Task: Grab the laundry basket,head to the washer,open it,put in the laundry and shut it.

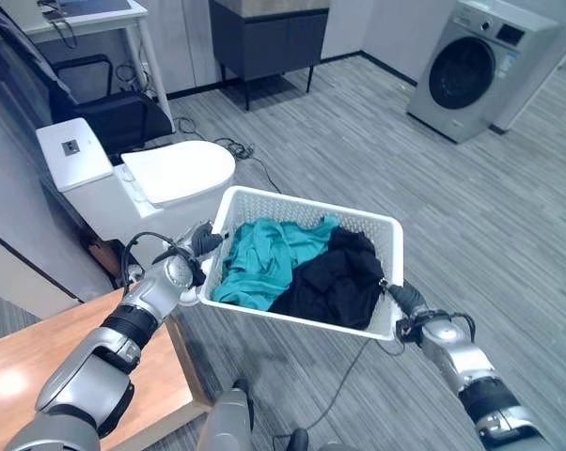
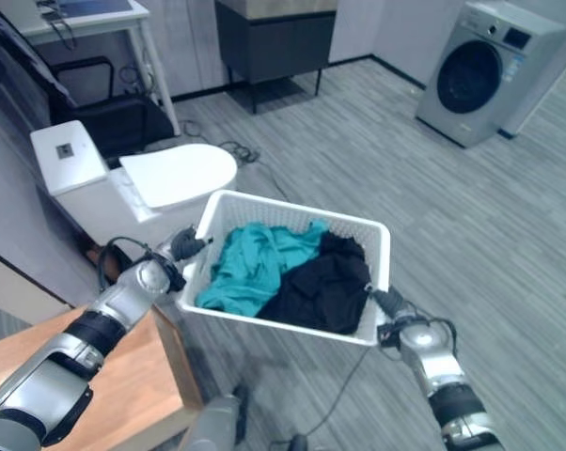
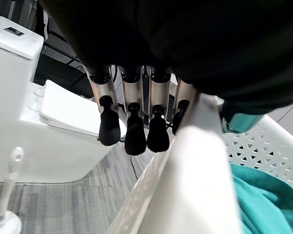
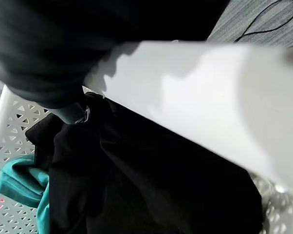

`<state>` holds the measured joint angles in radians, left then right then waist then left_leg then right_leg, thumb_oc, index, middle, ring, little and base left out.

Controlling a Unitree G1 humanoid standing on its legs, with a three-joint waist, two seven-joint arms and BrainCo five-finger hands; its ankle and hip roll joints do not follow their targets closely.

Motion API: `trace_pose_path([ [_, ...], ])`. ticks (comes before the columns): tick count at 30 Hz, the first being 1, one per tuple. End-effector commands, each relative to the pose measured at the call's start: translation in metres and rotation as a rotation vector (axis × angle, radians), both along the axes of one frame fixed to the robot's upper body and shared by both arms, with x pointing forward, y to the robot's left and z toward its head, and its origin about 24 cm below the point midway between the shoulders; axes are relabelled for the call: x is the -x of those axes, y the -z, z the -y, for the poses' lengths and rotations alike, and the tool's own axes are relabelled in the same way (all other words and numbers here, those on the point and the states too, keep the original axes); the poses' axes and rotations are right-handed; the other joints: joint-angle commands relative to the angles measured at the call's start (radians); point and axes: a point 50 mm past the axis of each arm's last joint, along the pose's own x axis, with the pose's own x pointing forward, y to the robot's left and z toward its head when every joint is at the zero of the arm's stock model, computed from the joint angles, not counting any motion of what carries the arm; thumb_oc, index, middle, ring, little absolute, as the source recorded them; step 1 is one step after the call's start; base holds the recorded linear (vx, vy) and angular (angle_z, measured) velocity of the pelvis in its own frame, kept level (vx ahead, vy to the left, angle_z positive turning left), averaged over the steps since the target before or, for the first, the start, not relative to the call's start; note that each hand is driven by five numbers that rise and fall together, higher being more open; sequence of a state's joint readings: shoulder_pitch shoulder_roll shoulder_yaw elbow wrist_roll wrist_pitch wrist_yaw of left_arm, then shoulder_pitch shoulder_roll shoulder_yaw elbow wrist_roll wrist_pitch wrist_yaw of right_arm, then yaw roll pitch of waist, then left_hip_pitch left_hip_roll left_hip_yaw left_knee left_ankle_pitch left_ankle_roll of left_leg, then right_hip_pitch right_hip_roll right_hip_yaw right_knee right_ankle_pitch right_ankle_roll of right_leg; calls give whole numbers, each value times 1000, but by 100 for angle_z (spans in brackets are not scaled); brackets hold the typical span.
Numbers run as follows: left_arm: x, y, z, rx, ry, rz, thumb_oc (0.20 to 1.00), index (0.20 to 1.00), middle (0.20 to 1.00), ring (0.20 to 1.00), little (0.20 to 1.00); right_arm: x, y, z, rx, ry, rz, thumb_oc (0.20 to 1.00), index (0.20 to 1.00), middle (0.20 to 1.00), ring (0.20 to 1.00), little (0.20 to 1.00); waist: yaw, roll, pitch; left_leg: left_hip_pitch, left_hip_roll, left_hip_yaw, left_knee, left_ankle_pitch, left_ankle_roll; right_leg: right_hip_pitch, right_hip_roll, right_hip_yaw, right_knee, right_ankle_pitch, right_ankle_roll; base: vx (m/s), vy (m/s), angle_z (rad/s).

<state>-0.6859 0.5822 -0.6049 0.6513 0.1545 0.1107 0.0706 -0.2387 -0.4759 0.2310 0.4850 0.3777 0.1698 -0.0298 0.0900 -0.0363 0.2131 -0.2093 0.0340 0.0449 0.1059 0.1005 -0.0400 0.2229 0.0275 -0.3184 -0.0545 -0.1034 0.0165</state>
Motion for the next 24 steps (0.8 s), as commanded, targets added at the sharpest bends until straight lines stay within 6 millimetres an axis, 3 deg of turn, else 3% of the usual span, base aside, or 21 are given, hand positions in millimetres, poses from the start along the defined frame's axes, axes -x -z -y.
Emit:
trace_pose_path([
  [1,-19,-49,-3,17,-17,189,200,200,200,200,200,-28,-53,3,-15,1,268,200,200,200,200,200,75,-14,-38,-2,-20,-27,-23,0,5,-40,-2,44,31,8,35,153,34,-13],
  [5,-24,-52,-1,-3,-22,181,200,200,200,200,200,-34,-57,3,-34,38,290,200,200,200,200,200,73,-26,-26,-38,0,-44,-57,10,-9,2,7,48,54,-46,27,277,70,24],
  [8,-28,-60,-2,-30,-22,198,200,200,200,200,200,-36,-59,6,-34,55,297,200,200,200,200,200,67,-33,-47,-19,15,-16,-74,14,4,18,13,55,60,-72,34,262,78,0],
  [9,-29,-63,-2,-54,-19,204,200,200,200,200,200,-37,-60,9,-22,67,303,200,200,200,200,200,63,-41,-54,-22,18,-2,-57,27,10,20,11,55,83,-88,29,343,133,-5],
  [10,-33,-70,-2,-72,-22,219,200,200,200,200,200,-38,-59,12,1,66,290,200,200,200,200,200,65,-61,-70,-16,5,15,-23,3,30,10,-2,67,169,-98,40,480,205,4],
  [12,-34,-73,-2,-79,-22,228,200,200,200,200,200,-38,-52,12,19,63,257,200,200,200,200,200,59,-71,-81,28,-13,43,-15,-40,62,-36,-40,57,332,-21,109,378,212,1],
  [13,-34,-73,-2,-79,-22,228,200,200,200,200,200,-38,-53,12,19,63,257,200,200,200,200,200,59,-70,-82,25,-12,43,-17,-37,62,-40,-39,58,333,-20,109,282,278,-13],
  [14,-35,-74,5,-85,-3,231,200,200,200,200,200,-41,-53,13,65,61,240,200,200,200,200,200,36,-47,-72,84,-2,83,-31,-54,81,-126,-88,45,557,83,174,241,287,-12],
  [15,-35,-74,5,-85,-1,235,200,200,200,200,200,-44,-55,14,93,62,237,200,200,200,200,200,19,-27,-63,116,9,99,-39,-66,91,-163,-111,35,677,116,192,335,379,5],
  [17,-36,-73,4,-95,-5,225,200,200,200,200,200,-46,-53,22,127,79,208,200,200,200,200,200,-4,11,-61,175,25,132,-74,-73,100,-227,-152,-18,802,135,205,214,219,20],
  [19,-37,-74,5,-94,-11,221,200,200,200,200,200,-46,-54,28,143,94,198,200,200,200,200,200,-13,18,-57,207,15,142,-101,-74,104,-247,-184,-49,816,129,204,226,149,-42],
  [20,-38,-73,8,-77,-9,207,200,200,200,200,200,-42,-52,44,188,122,167,200,200,200,200,200,-31,23,-56,237,-1,139,-122,-77,102,-267,-197,-69,730,106,184,356,151,-51],
  [23,-41,-76,14,-85,12,204,200,200,200,200,200,-34,-49,60,222,149,136,200,200,200,200,200,-51,23,-58,259,-4,132,-130,-91,91,-259,-186,-73,593,66,157,230,5,-3],
  [24,-43,-82,19,-88,28,220,200,200,200,200,200,-25,-49,73,261,164,122,200,200,200,200,200,-71,22,-60,275,-10,114,-129,-112,87,-279,-180,-27,456,44,140,234,-49,14],
])
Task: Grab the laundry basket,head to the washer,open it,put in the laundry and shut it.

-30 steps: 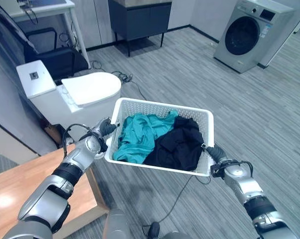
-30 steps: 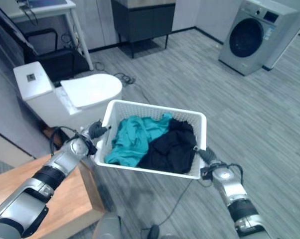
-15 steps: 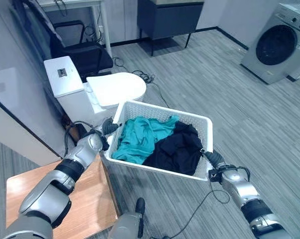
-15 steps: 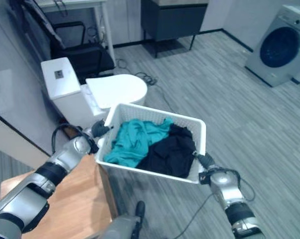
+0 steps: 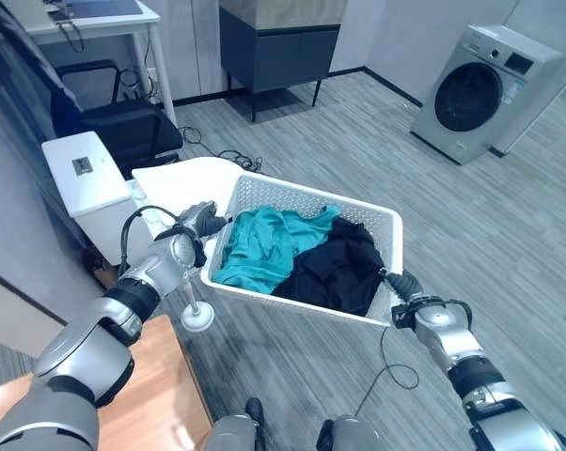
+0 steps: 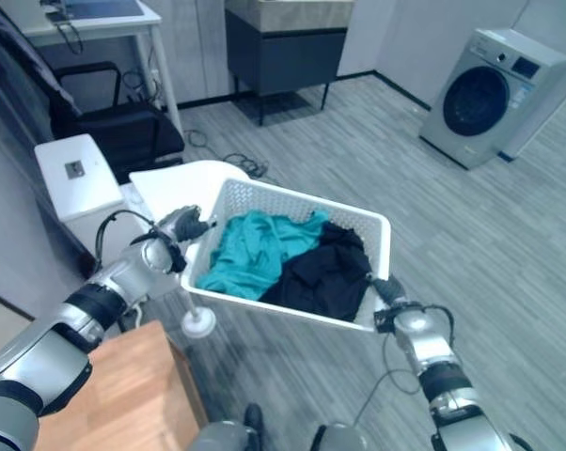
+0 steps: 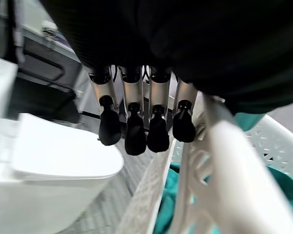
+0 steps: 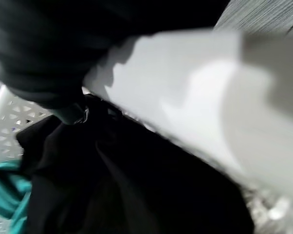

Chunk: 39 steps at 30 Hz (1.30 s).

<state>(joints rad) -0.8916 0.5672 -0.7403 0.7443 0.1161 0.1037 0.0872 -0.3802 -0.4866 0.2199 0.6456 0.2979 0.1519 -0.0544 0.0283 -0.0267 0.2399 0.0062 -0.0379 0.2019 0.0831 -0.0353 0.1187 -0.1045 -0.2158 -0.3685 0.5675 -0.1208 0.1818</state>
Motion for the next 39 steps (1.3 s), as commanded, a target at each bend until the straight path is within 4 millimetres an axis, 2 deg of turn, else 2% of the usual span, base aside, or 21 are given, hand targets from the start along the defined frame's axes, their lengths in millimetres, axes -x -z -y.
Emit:
trace_pose_path([
  [1,-16,-42,-3,-15,-30,132,200,200,200,200,200,1,-34,57,145,112,97,200,200,200,200,200,-9,15,-88,56,64,-43,-106,26,-73,48,66,22,-172,66,-27,294,-57,36],
  [2,-17,-47,6,-8,-2,150,200,200,200,200,200,10,-38,71,188,131,97,200,200,200,200,200,-36,22,-84,86,54,-68,-103,-6,-69,7,70,131,-300,83,-24,241,-26,45],
  [3,-18,-50,13,-2,16,161,200,200,200,200,200,12,-39,74,203,133,101,200,200,200,200,200,-44,28,-81,100,51,-77,-102,-21,-66,-13,71,177,-358,103,-16,321,-39,45],
  [5,-19,-51,22,2,40,175,200,200,200,200,200,16,-39,76,213,137,106,200,200,200,200,200,-45,31,-84,119,45,-77,-101,-45,-65,-16,53,202,-466,153,-2,205,-36,11],
  [13,-12,-51,33,31,101,201,200,200,200,200,200,19,-28,68,181,125,90,200,200,200,200,200,-34,46,-88,221,45,-84,-100,-124,-70,-45,10,117,-597,226,36,303,-100,-11],
  [15,-12,-50,33,25,109,195,200,200,200,200,200,20,-24,66,165,120,78,200,200,200,200,200,-24,29,-110,241,41,-86,-93,-150,-79,1,8,79,-610,236,35,405,-178,-5],
  [19,-10,-39,27,32,94,159,200,200,200,200,200,29,-16,71,146,144,51,200,200,200,200,200,-44,21,-148,274,106,-120,-11,-164,-122,24,48,74,-532,210,7,372,-216,31],
  [20,-9,-35,21,35,74,146,200,200,200,200,200,27,-15,70,143,145,48,200,200,200,200,200,-45,29,-159,255,163,-115,119,-94,-161,54,105,66,-513,162,-29,364,-293,15],
  [21,-9,-35,20,34,74,147,200,200,200,200,200,26,-16,70,143,145,49,200,200,200,200,200,-47,26,-160,249,161,-117,122,-92,-161,52,103,65,-515,165,-31,384,-445,1],
  [22,-9,-33,15,38,62,125,200,200,200,200,200,25,-14,73,137,162,40,200,200,200,200,200,-29,10,-148,138,213,-129,376,19,-165,104,147,74,-517,132,-84,172,-366,-10],
  [23,-10,-36,12,37,56,123,200,200,200,200,200,25,-15,74,138,167,38,200,200,200,200,200,-15,-5,-134,58,227,-157,525,78,-157,128,168,77,-521,119,-115,241,-479,-17],
  [25,-12,-46,12,41,48,147,200,200,200,200,200,22,-19,72,141,158,49,200,200,200,200,200,7,-23,-104,-36,242,-193,749,136,-142,173,207,94,-534,92,-165,137,-290,-18],
  [28,-14,-52,15,56,47,152,200,200,200,200,200,20,-21,68,141,143,54,200,200,200,200,200,25,-41,-66,-193,240,-212,881,121,-126,233,236,105,-560,65,-194,175,-204,-28],
  [30,-14,-52,18,61,52,152,200,200,200,200,200,21,-22,68,143,139,55,200,200,200,200,200,30,-43,-58,-239,210,-211,845,92,-123,248,234,113,-567,63,-190,161,-37,-16],
  [32,-14,-52,25,70,74,155,200,200,200,200,200,23,-22,65,142,125,73,200,200,200,200,200,46,-40,-56,-307,136,-197,649,83,-143,276,237,138,-596,58,-167,312,64,-17],
  [34,-13,-52,27,56,87,160,200,200,200,200,200,21,-22,63,149,115,82,200,200,200,200,200,71,-35,-61,-304,74,-204,315,107,-151,300,240,140,-611,51,-146,284,84,-21],
  [35,-13,-52,27,56,87,161,200,200,200,200,200,21,-23,63,150,115,83,200,200,200,200,200,70,-39,-61,-296,70,-202,296,119,-150,299,235,139,-612,54,-145,379,83,-22],
  [36,-13,-54,31,46,108,165,200,200,200,200,200,18,-22,61,153,113,83,200,200,200,200,200,81,-23,-67,-292,67,-195,110,151,-163,328,247,132,-620,29,-136,237,37,-22],
  [37,-14,-54,31,45,108,166,200,200,200,200,200,18,-22,61,153,113,85,200,200,200,200,200,81,-28,-66,-280,64,-193,88,163,-163,328,242,131,-619,28,-135,482,80,-19],
  [38,-15,-53,34,37,115,158,200,200,200,200,200,12,-20,58,144,118,69,200,200,200,200,200,84,-21,-80,-280,85,-111,46,170,-159,349,251,115,-617,8,-130,411,58,-15],
  [39,-15,-55,35,32,120,161,200,200,200,200,200,10,-20,59,148,122,62,200,200,200,200,200,84,-23,-98,-254,90,-91,22,152,-154,362,256,122,-613,-12,-126,522,95,1],
])
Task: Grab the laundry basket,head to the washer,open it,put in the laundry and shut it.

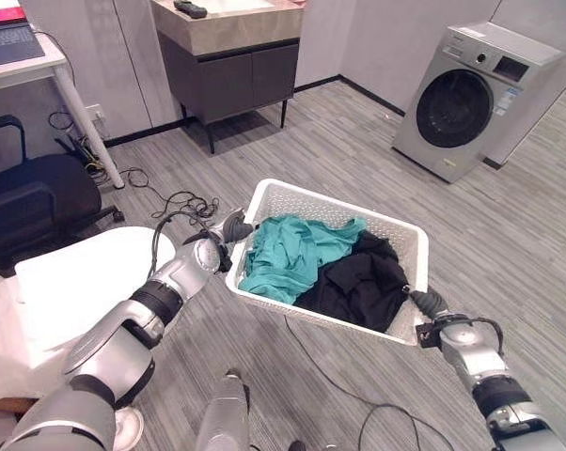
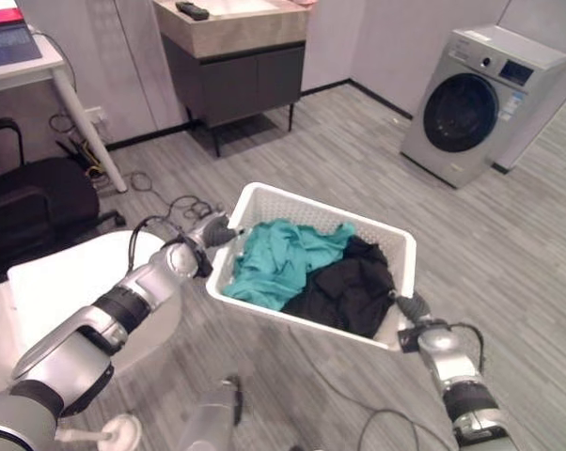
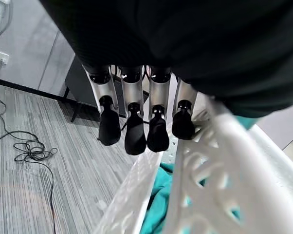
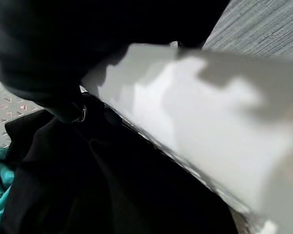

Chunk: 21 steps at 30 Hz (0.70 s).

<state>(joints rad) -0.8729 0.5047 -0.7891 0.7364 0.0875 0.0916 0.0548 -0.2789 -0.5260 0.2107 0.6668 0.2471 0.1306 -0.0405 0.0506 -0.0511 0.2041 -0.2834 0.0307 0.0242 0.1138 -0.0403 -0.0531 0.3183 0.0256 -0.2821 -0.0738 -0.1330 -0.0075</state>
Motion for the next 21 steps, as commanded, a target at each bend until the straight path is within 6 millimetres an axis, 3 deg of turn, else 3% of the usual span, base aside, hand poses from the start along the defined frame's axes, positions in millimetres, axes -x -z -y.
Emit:
trace_pose_path([
  [1,-22,-76,7,6,22,248,200,200,200,200,200,-20,-42,36,77,98,153,200,200,200,200,200,68,-1,-72,57,23,111,-39,175,32,-58,14,37,41,-16,62,451,84,12],
  [4,-22,-73,4,9,16,238,200,200,200,200,200,-22,-38,35,81,99,134,200,200,200,200,200,79,-21,-98,74,0,100,-8,138,60,-66,1,49,133,-38,71,289,73,6],
  [5,-22,-73,2,6,12,236,200,200,200,200,200,-20,-35,35,88,95,113,200,200,200,200,200,82,-27,-103,88,-11,102,2,114,74,-79,-1,52,206,-22,94,558,223,-15],
  [6,-21,-73,-2,16,8,237,200,200,200,200,200,-21,-31,35,105,89,78,200,200,200,200,200,83,-27,-101,152,-19,138,14,56,110,-147,-41,45,442,70,178,553,260,-21],
  [8,-21,-78,-1,19,13,257,200,200,200,200,200,-25,-34,38,123,92,68,200,200,200,200,200,63,0,-87,214,-17,160,12,18,138,-229,-96,20,675,154,232,398,254,-29],
  [9,-21,-81,-1,22,15,265,200,200,200,200,200,-27,-37,39,139,91,65,200,200,200,200,200,50,21,-78,240,-12,173,4,7,153,-276,-111,9,795,184,241,252,220,-8],
  [11,-21,-82,-2,25,13,268,200,200,200,200,200,-25,-36,46,149,113,49,200,200,200,200,200,33,55,-62,299,-11,182,-18,-8,166,-352,-169,-39,899,185,242,259,203,10],
  [14,-21,-88,4,28,31,283,200,200,200,200,200,-22,-41,57,163,151,56,200,200,200,200,200,22,67,-54,329,-23,168,-37,-9,172,-389,-191,-58,874,155,223,187,76,-17],
  [15,-20,-88,8,23,47,287,200,200,200,200,200,-14,-43,69,174,183,59,200,200,200,200,200,5,71,-53,360,-30,157,-54,-14,165,-403,-199,-68,765,125,207,254,49,12],
  [17,-20,-89,10,22,53,287,200,200,200,200,200,-10,-43,74,175,197,58,200,200,200,200,200,-4,74,-54,373,-26,160,-60,-22,159,-395,-206,-83,696,114,198,234,-28,23],
  [18,-21,-90,12,20,62,290,200,200,200,200,200,2,-41,84,181,235,53,200,200,200,200,200,-15,77,-60,390,-20,150,-72,-33,141,-390,-227,-90,535,89,176,292,-100,33],
  [21,-21,-90,18,17,74,293,200,200,200,200,200,22,-38,103,198,303,32,200,200,200,200,200,-34,76,-62,405,-7,141,-67,-60,124,-380,-263,-60,345,131,174,208,-130,19],
])
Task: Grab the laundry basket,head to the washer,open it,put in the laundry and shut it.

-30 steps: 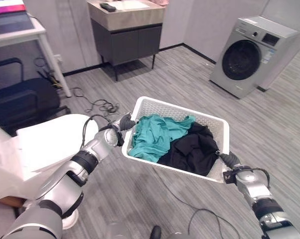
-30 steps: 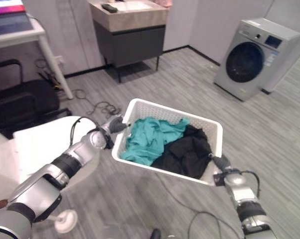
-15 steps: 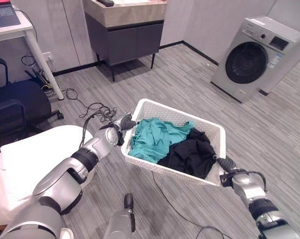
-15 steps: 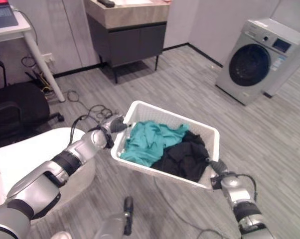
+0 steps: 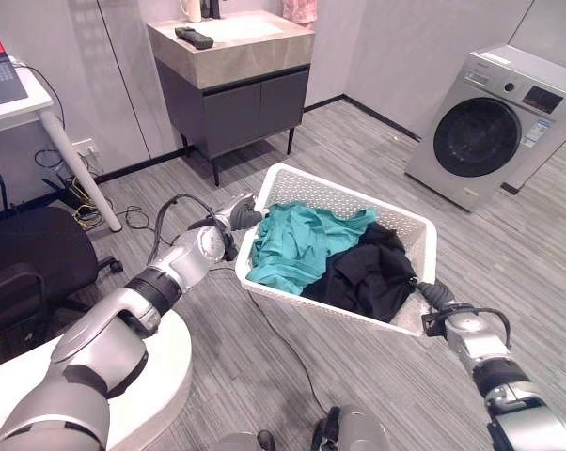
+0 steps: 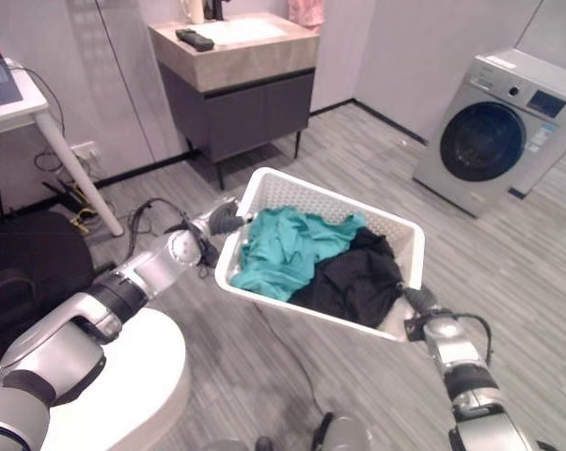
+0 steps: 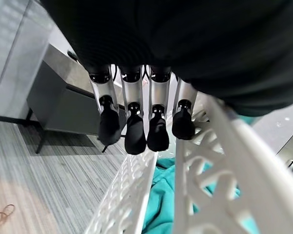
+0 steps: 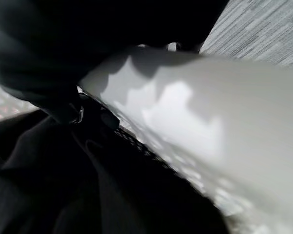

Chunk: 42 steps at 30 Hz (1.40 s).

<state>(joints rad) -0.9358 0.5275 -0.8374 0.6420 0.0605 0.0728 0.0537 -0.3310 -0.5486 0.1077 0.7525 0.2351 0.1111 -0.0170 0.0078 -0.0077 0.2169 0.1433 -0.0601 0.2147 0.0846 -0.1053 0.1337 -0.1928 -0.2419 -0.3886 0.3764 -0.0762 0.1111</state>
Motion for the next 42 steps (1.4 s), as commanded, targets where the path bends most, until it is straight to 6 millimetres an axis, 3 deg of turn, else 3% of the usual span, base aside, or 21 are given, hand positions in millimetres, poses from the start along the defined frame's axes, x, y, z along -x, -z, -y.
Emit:
trace_pose_path([
  [1,-19,-61,-4,18,-43,209,200,200,200,200,200,32,-24,80,202,229,-19,200,200,200,200,200,2,31,-78,-21,83,-47,-36,3,-65,130,-9,56,-138,92,57,166,-116,3],
  [7,-19,-59,-4,13,-47,207,200,200,200,200,200,48,-26,95,221,280,-26,200,200,200,200,200,-16,36,-86,-1,88,-25,6,-49,-64,173,-69,73,-169,169,79,140,-99,0],
  [11,-18,-52,-8,18,-58,189,200,200,200,200,200,47,-30,94,232,272,-6,200,200,200,200,200,-4,25,-102,19,93,-7,-2,-56,-75,197,-64,55,-165,141,80,179,-195,-30],
  [14,-17,-50,-15,32,-69,183,200,200,200,200,200,46,-30,91,227,260,8,200,200,200,200,200,10,12,-122,21,132,-9,14,-50,-112,256,-11,35,-270,97,72,194,-401,-47],
  [17,-14,-45,-32,55,-110,170,200,200,200,200,200,36,-24,71,182,202,38,200,200,200,200,200,34,0,-129,4,234,-24,136,40,-159,282,93,67,-310,31,15,161,-434,-36],
  [19,-13,-49,-37,70,-124,176,200,200,200,200,200,30,-27,63,162,181,66,200,200,200,200,200,49,-11,-107,-96,294,-65,350,131,-161,306,145,80,-330,9,-34,18,-462,-46],
  [20,-12,-50,-36,87,-124,173,200,200,200,200,200,27,-28,59,144,176,87,200,200,200,200,200,68,-24,-76,-164,314,-103,482,208,-160,322,170,94,-341,3,-64,1,-483,-39],
  [22,-12,-51,-30,113,-107,169,200,200,200,200,200,29,-28,56,125,178,105,200,200,200,200,200,73,-33,-35,-297,333,-157,689,224,-165,361,211,96,-371,-20,-98,7,-403,-40],
  [23,-12,-53,-26,128,-95,174,200,200,200,200,200,31,-27,56,124,181,101,200,200,200,200,200,58,-40,-30,-321,366,-129,705,231,-164,368,225,83,-381,-23,-104,42,-270,-16],
  [25,-11,-53,-20,130,-78,170,200,200,200,200,200,34,-26,57,139,170,88,200,200,200,200,200,73,-35,-20,-397,298,-124,682,166,-174,401,233,93,-410,-35,-103,130,-36,16],
  [26,-11,-60,-29,126,-101,192,200,200,200,200,200,33,-48,32,141,50,217,200,200,200,200,200,68,-36,-23,-446,194,-119,552,149,-160,400,230,111,-424,-20,-84,87,93,19],
  [27,-11,-60,-29,126,-100,191,200,200,200,200,200,33,-48,32,141,51,216,200,200,200,200,200,68,-39,-26,-447,191,-118,546,155,-159,397,227,110,-425,-18,-83,123,102,5],
  [30,-10,-92,-52,99,-131,293,200,200,200,200,200,66,-72,44,207,48,297,200,200,200,200,200,27,-35,-28,-452,181,-67,248,184,-178,405,235,122,-432,-34,-66,151,45,-53],
  [31,-9,-92,-51,99,-129,291,200,200,200,200,200,68,-71,45,208,49,294,200,200,200,200,200,29,-38,-29,-443,177,-64,235,187,-180,408,231,123,-432,-36,-65,221,43,-42],
  [33,-5,-110,-74,40,-177,365,200,200,200,200,200,82,-66,40,208,51,299,200,200,200,200,200,3,-34,-47,-421,185,9,138,183,-177,437,235,123,-434,-59,-44,318,91,-25],
  [35,-1,-115,-80,19,-178,388,200,200,200,200,200,85,-65,38,223,45,298,200,200,200,200,200,1,-36,-74,-387,159,2,111,177,-157,441,231,143,-393,-88,-46,372,137,-13],
  [37,4,-117,-89,-1,-187,398,200,200,200,200,200,84,-60,27,196,5,298,200,200,200,200,200,11,-46,-92,-351,111,-23,106,126,-120,426,223,159,-268,-97,-31,418,167,-34],
  [38,5,-118,-93,-2,-191,396,200,200,200,200,200,84,-56,26,190,5,286,200,200,200,200,200,7,-49,-95,-317,98,-8,100,100,-100,400,215,161,-177,-79,-3,390,212,-68],
  [40,7,-119,-97,-4,-196,395,200,200,200,200,200,85,-49,24,178,-5,257,200,200,200,200,200,-3,-43,-87,-255,84,35,89,66,-68,327,173,168,19,4,59,280,190,-62],
  [41,7,-118,-97,-3,-197,395,200,200,200,200,200,84,-50,24,179,-6,257,200,200,200,200,200,-1,-44,-88,-254,83,38,87,66,-66,322,170,172,27,1,61,242,228,-6],
  [42,11,-121,-105,2,-216,408,200,200,200,200,200,84,-48,23,183,-11,248,200,200,200,200,200,-27,-23,-70,-203,88,59,66,53,-52,250,135,159,227,75,94,226,223,12],
])
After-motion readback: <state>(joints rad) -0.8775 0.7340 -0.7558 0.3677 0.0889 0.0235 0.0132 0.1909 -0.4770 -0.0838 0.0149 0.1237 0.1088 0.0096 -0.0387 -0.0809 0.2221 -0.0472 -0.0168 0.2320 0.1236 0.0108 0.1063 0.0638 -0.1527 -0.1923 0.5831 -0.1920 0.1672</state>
